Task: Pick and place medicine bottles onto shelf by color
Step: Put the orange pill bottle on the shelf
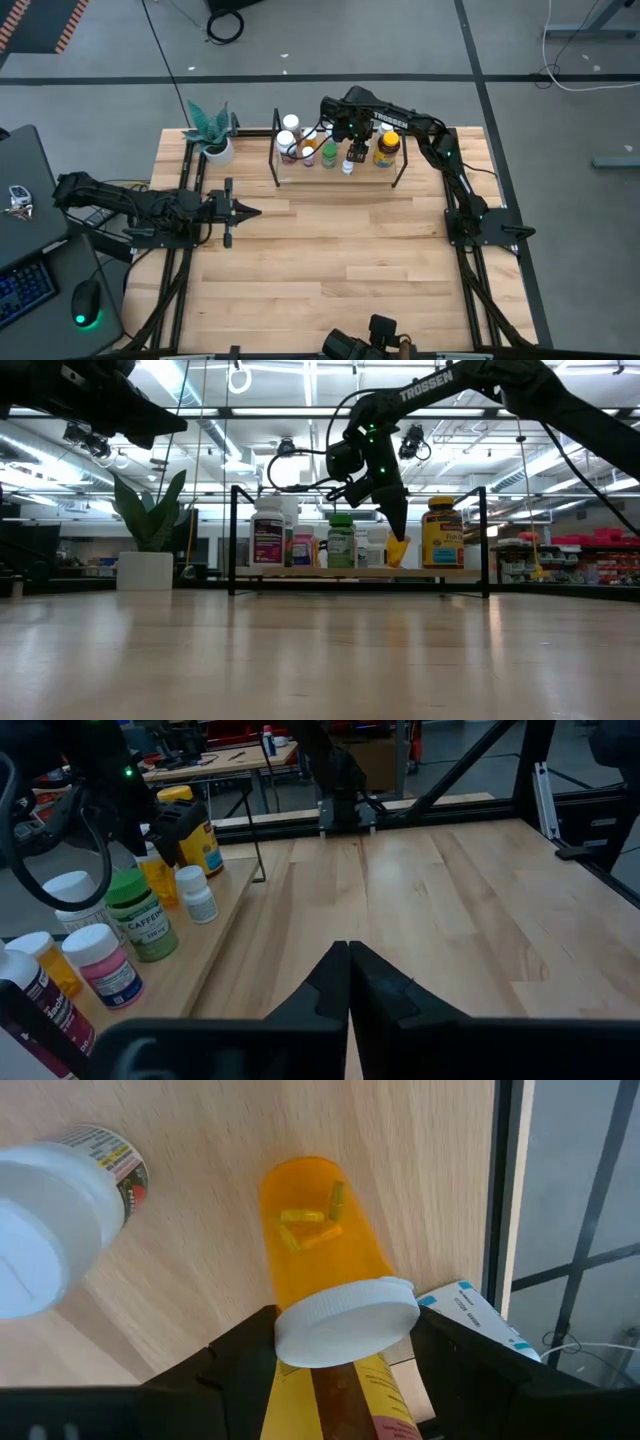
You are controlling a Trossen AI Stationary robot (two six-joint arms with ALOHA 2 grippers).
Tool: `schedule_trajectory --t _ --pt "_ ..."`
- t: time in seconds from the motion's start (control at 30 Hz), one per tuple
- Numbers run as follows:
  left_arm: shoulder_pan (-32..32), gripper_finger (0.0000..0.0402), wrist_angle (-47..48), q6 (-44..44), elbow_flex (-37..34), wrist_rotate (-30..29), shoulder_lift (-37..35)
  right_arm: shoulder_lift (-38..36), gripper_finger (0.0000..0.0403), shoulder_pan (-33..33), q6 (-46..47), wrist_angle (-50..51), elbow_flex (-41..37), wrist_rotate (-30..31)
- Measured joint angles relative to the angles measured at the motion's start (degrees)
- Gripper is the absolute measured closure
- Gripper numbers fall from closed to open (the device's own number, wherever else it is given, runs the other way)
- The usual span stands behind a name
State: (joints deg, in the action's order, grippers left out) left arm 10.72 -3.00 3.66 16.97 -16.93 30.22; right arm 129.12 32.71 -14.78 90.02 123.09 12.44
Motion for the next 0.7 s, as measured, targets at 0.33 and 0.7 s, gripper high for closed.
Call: schedule_trajectory --t 0.33,0.7 --pt "0.0 0.0395 0.02 0.02 0.0 0.0 0.0 0.12 0.016 0.0 -0.26 -0.01 0.0 -0.15" --pt "0.0 0.0386 0.01 0.02 0.0 0.02 0.0 0.15 0.0155 -0.02 -0.82 -0.53 0.0 -0.24"
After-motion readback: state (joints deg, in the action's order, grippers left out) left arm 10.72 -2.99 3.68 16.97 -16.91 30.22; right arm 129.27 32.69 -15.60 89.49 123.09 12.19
